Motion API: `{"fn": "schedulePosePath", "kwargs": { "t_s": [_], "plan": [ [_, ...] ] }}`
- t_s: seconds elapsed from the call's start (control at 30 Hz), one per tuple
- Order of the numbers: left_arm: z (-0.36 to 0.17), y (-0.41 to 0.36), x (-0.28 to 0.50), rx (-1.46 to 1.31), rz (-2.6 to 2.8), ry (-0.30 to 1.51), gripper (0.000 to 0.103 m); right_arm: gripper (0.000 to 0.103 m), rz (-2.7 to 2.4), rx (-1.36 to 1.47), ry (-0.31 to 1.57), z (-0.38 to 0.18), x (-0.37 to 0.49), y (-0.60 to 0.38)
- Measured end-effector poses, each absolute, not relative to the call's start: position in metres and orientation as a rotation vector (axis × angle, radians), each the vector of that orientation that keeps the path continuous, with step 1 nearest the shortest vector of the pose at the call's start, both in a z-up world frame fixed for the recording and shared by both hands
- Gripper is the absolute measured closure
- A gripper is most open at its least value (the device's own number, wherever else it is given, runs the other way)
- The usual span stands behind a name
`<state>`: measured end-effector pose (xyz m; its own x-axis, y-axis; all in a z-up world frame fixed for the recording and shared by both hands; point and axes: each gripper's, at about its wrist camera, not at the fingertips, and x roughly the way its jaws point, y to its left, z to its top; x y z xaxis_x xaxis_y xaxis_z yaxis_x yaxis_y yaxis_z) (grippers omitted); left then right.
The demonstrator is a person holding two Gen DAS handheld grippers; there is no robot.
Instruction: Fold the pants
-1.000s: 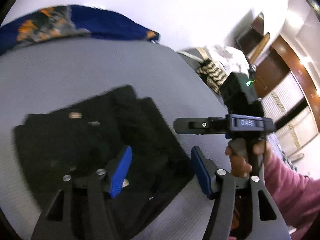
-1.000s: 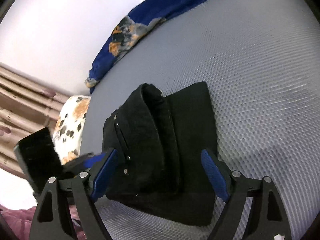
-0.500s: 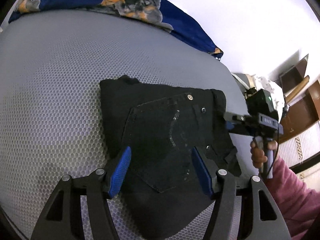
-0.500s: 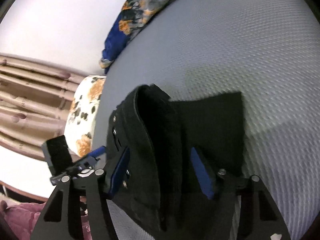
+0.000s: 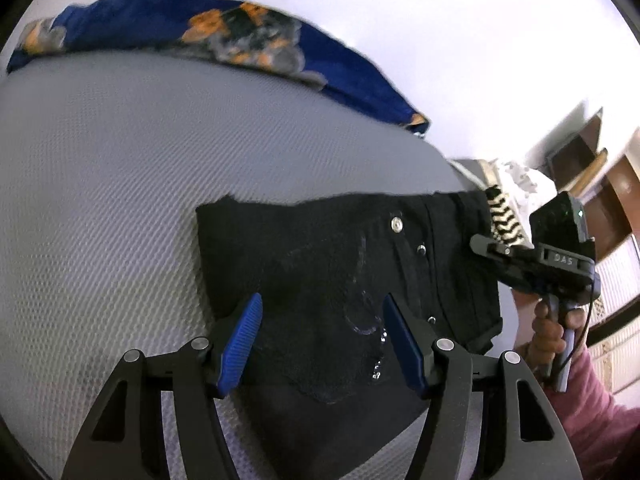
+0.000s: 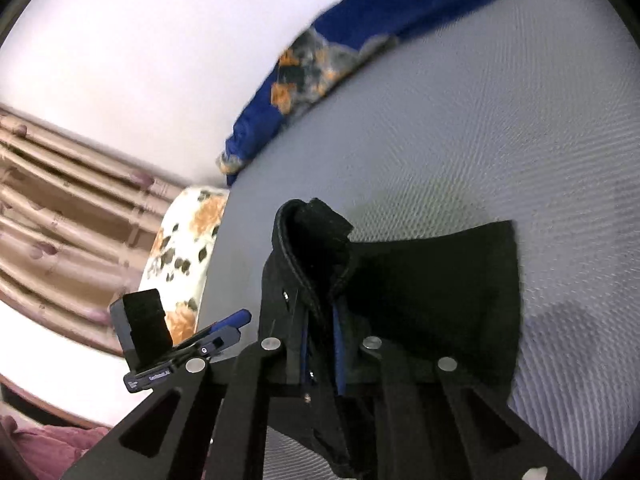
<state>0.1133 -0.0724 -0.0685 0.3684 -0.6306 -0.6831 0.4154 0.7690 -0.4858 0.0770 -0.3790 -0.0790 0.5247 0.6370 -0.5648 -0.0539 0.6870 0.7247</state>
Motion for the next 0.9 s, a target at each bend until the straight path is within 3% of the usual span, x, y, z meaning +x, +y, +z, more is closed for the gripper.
{"fn": "schedulePosePath", "kwargs": {
  "t_s": [0.1,0.23,0.4,0.47,0.9],
  "plan": [
    [-0.061,-0.086,0.113,-0.221,-0.73,0.963,0.039,0.093,0.339,0.744,0.934,-0.089,0.064,-0.402],
    [-0.066,-0.11,0.115,-0.171,-0.806,0.987,0.039,0.092,0.178,0.756,1.034,-0.142,0.061,-0.422],
    [-0.102,-0.139,0.119,-0.083,-0.838,1.102,0.039,0.078,0.155,0.769,1.028,-0.143,0.066,-0.427],
    [-0.115,-0.145,0.121,-0.061,-0.825,1.127,0.04,0.065,0.128,0.727,1.032,-0.138,0.063,-0.43],
    [-0.106,-0.144,0.093,0.035,-0.744,1.137,0.04,0.065,0.128,0.643,1.04,-0.118,0.004,-0.402]
  ]
}}
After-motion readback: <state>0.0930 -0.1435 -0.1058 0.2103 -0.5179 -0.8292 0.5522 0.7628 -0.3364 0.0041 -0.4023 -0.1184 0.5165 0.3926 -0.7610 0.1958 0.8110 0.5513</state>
